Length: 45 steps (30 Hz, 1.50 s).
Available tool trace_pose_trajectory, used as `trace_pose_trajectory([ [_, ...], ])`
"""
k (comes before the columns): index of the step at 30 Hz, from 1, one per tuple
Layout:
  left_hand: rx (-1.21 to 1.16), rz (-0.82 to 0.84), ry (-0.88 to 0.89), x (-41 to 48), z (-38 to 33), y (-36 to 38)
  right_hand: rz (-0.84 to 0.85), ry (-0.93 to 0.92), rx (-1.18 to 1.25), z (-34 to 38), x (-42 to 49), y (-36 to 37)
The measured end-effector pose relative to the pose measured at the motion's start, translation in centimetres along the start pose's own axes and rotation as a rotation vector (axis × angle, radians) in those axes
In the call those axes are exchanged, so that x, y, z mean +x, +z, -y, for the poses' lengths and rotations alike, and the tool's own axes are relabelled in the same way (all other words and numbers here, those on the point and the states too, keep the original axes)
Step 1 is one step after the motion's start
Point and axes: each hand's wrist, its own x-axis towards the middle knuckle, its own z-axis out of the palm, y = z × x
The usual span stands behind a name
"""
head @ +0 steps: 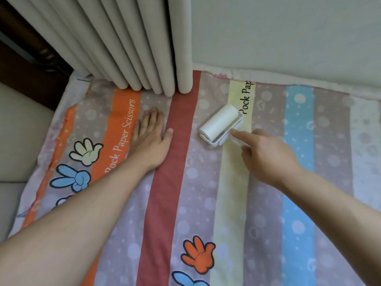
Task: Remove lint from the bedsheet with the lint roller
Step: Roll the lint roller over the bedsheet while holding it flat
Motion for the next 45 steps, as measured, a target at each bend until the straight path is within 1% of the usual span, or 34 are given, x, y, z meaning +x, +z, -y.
trace_pose_trajectory([
  [8, 0.068, -0.047, -0.004, -0.4, -0.6, 0.1, 0.07, 0.05, -0.111, -5.3, -8.7, -1.7],
  [11, 0.081, -0.028, -0.025, -0.3, -1.0, -0.7, 0.111, 0.063, -0.117, -7.9, -11.2, -3.9],
  [13, 0.108, -0.006, -0.078, -0.3, -1.6, -1.3, 0.124, 0.105, -0.086, -9.5, -12.3, -6.0],
  [15, 0.187, -0.028, -0.099, -0.6, -3.0, -1.9, 0.079, 0.144, -0.041, -9.8, -12.7, -8.1],
  [16, 0.226, -0.059, -0.074, -0.9, -4.0, -2.1, 0.031, 0.137, -0.013, -9.2, -12.3, -9.0],
  [18, 0.221, -0.127, 0.045, -1.3, -6.0, -2.4, -0.059, 0.094, 0.08, -7.3, -9.8, -9.2],
  [21, 0.126, -0.12, 0.202, -1.0, -7.7, -1.9, -0.12, 0.084, 0.107, -3.2, -2.8, -6.9],
  [23, 0.096, -0.064, 0.202, -0.1, -7.9, -1.0, -0.103, 0.088, 0.123, -0.6, 2.4, -4.9],
  [25, 0.058, -0.003, 0.163, 0.9, -7.8, -0.1, -0.085, 0.107, 0.137, 0.9, 6.4, -3.1],
  [27, 0.063, 0.013, 0.146, 1.6, -7.6, 0.7, -0.061, 0.123, 0.144, 1.3, 8.7, -1.8],
  [29, 0.082, 0.007, 0.144, 1.7, -7.4, 1.4, -0.039, 0.131, 0.121, 0.6, 8.8, -1.1],
  [32, 0.107, -0.021, 0.133, 1.9, -7.4, 1.9, -0.03, 0.137, 0.052, -1.4, 6.5, -1.3],
  [34, 0.111, -0.019, 0.125, 2.0, -7.5, 2.0, -0.034, 0.104, 0.003, -2.8, 4.2, -1.7],
  [37, 0.123, -0.011, 0.114, 1.9, -7.7, 2.0, -0.041, 0.04, -0.008, -4.5, 0.2, -2.0],
  [41, 0.154, 0.006, 0.087, 1.9, -8.1, 1.7, -0.011, 0.074, -0.071, -7.6, -4.9, -2.1],
  [45, 0.195, 0.08, 0.017, 2.0, -9.3, 0.7, 0.026, 0.099, -0.081, -10.6, -10.0, -2.9],
])
